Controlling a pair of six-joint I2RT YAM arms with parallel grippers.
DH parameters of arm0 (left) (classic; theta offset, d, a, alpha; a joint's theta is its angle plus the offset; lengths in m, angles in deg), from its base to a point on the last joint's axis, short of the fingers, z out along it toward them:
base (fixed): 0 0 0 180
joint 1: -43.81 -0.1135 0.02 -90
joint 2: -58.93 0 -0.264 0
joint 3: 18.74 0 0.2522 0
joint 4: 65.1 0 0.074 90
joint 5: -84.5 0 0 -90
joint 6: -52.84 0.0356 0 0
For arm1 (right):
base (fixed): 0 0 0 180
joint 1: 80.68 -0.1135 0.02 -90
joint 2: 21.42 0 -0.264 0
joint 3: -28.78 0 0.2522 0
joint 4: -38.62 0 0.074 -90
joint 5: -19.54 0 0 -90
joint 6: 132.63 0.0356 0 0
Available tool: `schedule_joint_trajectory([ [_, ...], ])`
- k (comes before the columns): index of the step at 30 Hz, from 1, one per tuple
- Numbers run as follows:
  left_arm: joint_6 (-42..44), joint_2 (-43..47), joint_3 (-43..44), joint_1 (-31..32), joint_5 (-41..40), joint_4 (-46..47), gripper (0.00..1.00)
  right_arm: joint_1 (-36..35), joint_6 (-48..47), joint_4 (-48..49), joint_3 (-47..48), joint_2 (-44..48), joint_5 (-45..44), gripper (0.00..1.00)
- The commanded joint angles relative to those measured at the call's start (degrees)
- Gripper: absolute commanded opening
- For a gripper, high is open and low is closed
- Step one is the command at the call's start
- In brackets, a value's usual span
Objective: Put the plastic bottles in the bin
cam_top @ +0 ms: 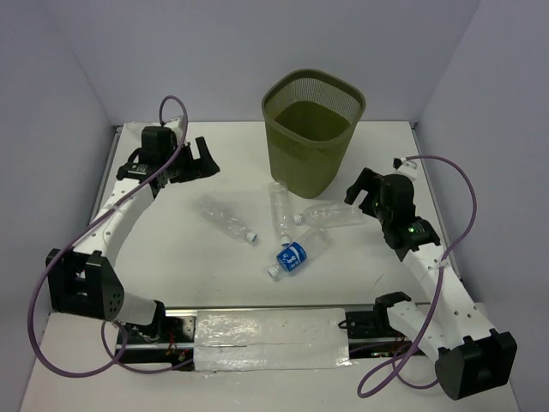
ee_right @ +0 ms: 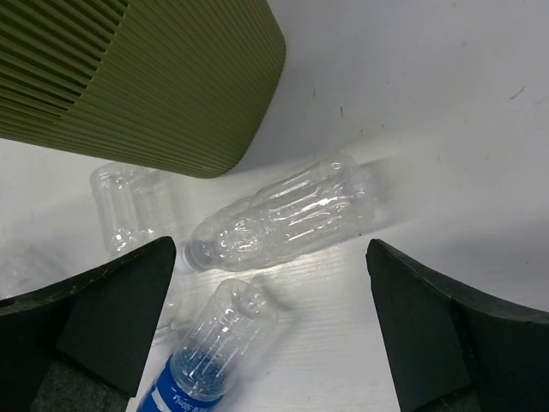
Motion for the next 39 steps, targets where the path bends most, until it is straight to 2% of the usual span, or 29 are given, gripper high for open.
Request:
schedule_joint_trajectory([
  [1,-0.1,-1.2,3.1,0.0,-2.0,-1.3,0.99,0.2,0.2,0.1,1.5,0.2,-1.7,1.00],
  [9,-4.8,-5.8,7.6,-1.2,-11.6,-7.1,0.99,0.2,-0.5,-0.1,0.7,0.8,-0.7,1.00],
  [11,-5.9,-7.2,9.3,-2.4,-11.9,-8.1,0.96,0.2,-0.3,0.1,0.0,1.1,0.2,1.00],
  [13,-7.6,-9.9,12.2,-3.8,-16.8,-10.6,0.94,0.2,-0.2,0.0,-0.1,1.3,0.5,1.00],
  [15,-9.5,-12.4,15.2,-5.7,-18.1,-14.0,0.95,0.2,0.3,-0.9,0.0,1.5,1.1,1.00],
  [18,-10.8,-18.8,23.8,-10.6,-19.7,-17.8,0.96,0.2,0.6,-0.6,-0.9,2.9,3.3,1.00],
  [23,-11.9,-27.4,36.2,-14.0,-24.8,-23.3,0.98,0.2,1.7,-0.6,-1.5,3.7,5.7,1.00],
  [24,-12.3,-31.3,41.3,-14.9,-25.3,-24.4,0.98,0.2,1.7,-0.8,-1.2,3.5,5.6,1.00],
  [27,-14.0,-38.9,51.8,-16.9,-24.8,-28.2,0.98,0.1,1.3,-1.8,0.0,2.3,5.1,1.00],
  [30,-15.3,-45.0,60.7,-18.7,-20.6,-30.5,0.99,0.1,0.3,-3.2,1.8,0.9,4.2,1.00],
  [39,-16.0,-50.8,64.3,-23.3,-13.3,-21.5,0.99,0.1,-1.0,-4.7,4.6,-1.9,4.8,1.00],
])
